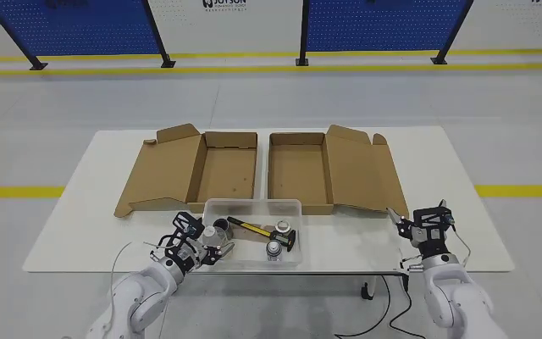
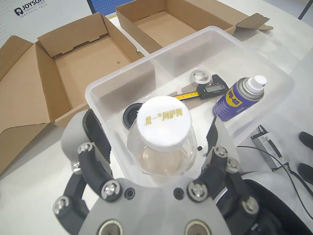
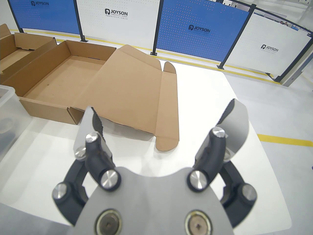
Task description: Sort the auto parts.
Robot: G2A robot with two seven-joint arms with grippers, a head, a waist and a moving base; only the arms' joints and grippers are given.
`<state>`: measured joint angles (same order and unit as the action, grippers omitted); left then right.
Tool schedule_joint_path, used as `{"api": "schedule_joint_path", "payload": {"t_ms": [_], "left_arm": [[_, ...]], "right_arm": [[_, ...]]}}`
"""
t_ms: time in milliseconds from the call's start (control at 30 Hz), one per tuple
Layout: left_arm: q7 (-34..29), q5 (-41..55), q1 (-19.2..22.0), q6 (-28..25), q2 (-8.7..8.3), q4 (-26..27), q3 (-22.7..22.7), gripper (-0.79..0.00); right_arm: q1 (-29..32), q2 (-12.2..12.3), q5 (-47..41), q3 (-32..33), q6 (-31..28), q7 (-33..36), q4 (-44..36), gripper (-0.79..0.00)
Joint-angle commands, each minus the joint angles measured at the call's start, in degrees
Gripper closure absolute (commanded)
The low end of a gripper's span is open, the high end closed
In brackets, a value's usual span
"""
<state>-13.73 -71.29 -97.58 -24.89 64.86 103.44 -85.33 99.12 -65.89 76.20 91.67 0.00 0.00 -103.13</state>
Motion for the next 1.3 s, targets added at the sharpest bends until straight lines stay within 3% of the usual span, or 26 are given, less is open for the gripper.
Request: {"api": "schedule_joint_path", "payload": {"t_ms": [0, 33, 67, 333, 467, 567, 800, 1267], "left_arm": [[0.0, 0.2, 0.2, 0.0, 0.00, -0.3, 0.3, -0.545], [0.1, 0.1, 0.2, 0.1, 0.00, -0.5, 0.4, -0.419], [0.1, 0.0, 0.3, 0.1, 0.00, -0.7, 0.5, -0.369], [0.4, -0.2, 0.6, 0.6, -0.03, -1.4, 1.2, -0.323], [1.1, -0.5, 0.6, 0.8, -0.08, -1.5, 1.3, -0.194], [1.7, -0.6, 0.5, 0.9, -0.09, -1.6, 1.4, 0.000], [4.1, 0.9, -0.1, 0.9, -0.12, 0.2, 1.1, 0.000], [3.1, 3.3, -2.4, -5.7, -0.83, 9.1, -0.5, 0.000]], "right_arm": [[0.0, 0.0, 0.0, 0.0, 0.0, 0.0, 0.0, -0.785], [0.0, 0.0, 0.0, 0.0, 0.0, 0.0, 0.0, -0.785], [0.0, 0.0, 0.0, 0.0, 0.0, 0.0, 0.0, -0.785], [0.0, 0.0, 0.0, 0.0, 0.0, 0.0, 0.0, -0.785], [0.0, 0.0, 0.0, 0.0, 0.0, 0.0, 0.0, -0.785], [0.0, 0.0, 0.0, 0.0, 0.0, 0.0, 0.0, -0.785], [0.0, 0.0, 0.0, 0.0, 0.0, 0.0, 0.0, -0.785], [0.0, 0.0, 0.0, 0.0, 0.0, 0.0, 0.0, -0.785]]}}
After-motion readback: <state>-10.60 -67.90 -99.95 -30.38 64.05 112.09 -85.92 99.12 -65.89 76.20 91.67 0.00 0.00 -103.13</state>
